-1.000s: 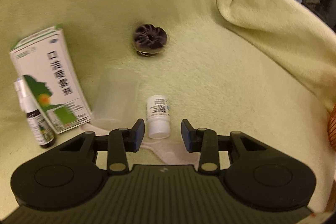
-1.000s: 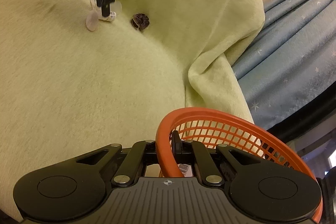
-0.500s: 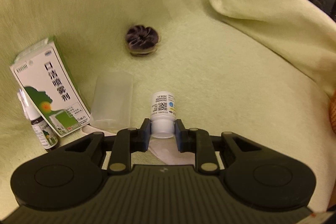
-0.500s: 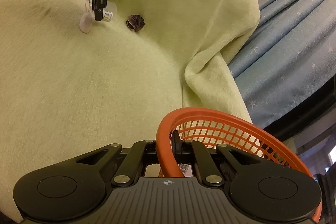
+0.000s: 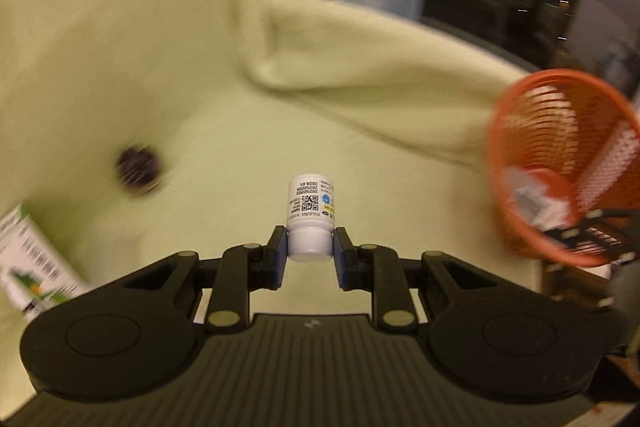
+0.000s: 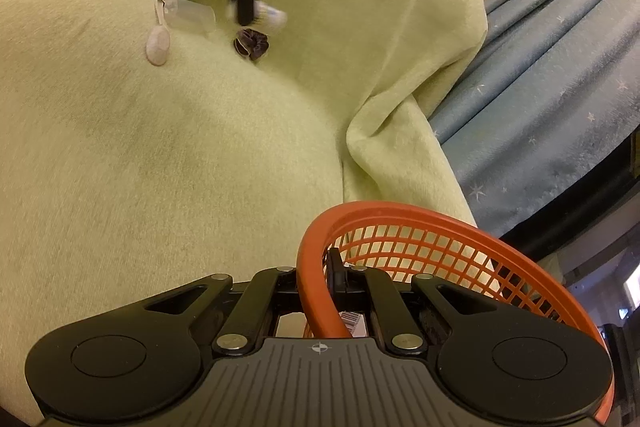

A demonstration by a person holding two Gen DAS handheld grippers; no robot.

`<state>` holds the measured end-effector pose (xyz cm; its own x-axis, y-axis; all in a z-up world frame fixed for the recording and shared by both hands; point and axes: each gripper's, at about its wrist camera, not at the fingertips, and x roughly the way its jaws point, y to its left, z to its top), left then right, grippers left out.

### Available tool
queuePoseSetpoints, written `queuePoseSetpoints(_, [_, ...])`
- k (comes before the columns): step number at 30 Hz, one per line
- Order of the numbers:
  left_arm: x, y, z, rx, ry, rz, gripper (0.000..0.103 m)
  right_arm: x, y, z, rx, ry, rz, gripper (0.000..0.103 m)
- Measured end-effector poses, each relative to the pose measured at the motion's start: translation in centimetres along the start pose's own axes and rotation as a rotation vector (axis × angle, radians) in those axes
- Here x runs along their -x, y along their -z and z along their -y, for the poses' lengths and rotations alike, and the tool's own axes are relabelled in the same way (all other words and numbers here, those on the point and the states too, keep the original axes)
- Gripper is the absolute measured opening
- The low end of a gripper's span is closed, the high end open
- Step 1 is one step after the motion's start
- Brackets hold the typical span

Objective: Organize objects
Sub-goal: 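Carry the pill bottle with the left tool into the wastebasket and release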

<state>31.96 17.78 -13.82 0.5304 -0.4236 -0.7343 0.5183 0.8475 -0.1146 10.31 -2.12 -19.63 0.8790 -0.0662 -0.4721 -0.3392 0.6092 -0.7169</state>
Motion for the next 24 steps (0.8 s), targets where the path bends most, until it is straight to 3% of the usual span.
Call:
queuePoseSetpoints(10, [0.5, -6.0, 11.1, -0.161, 0.252, 0.067, 0.019, 0.0, 0.0, 0.0, -0.015, 0.008, 0.001, 0.002])
queuePoseSetpoints(16, [-1.5, -7.3, 17.5, -0.212, 0.359, 0.063, 0.02, 0.1, 0.1, 0.2, -0.02, 0.009, 0.003, 0.001])
queuePoseSetpoints(17, [-2.0, -7.3, 18.1, -0.215, 0.368, 0.06, 0.025, 0.2, 0.1, 0.2, -0.019, 0.008, 0.003, 0.001])
queuePoseSetpoints(21, [-2.5, -7.4, 18.1, -0.197, 0.356, 0.07, 0.026, 0.2, 0.1, 0.4, -0.021, 0.007, 0.004, 0.001])
queuePoseSetpoints(24, [-1.8, -7.0, 16.1, -0.172, 0.299, 0.075, 0.026, 0.2, 0.2, 0.7, -0.028, 0.009, 0.007, 0.001])
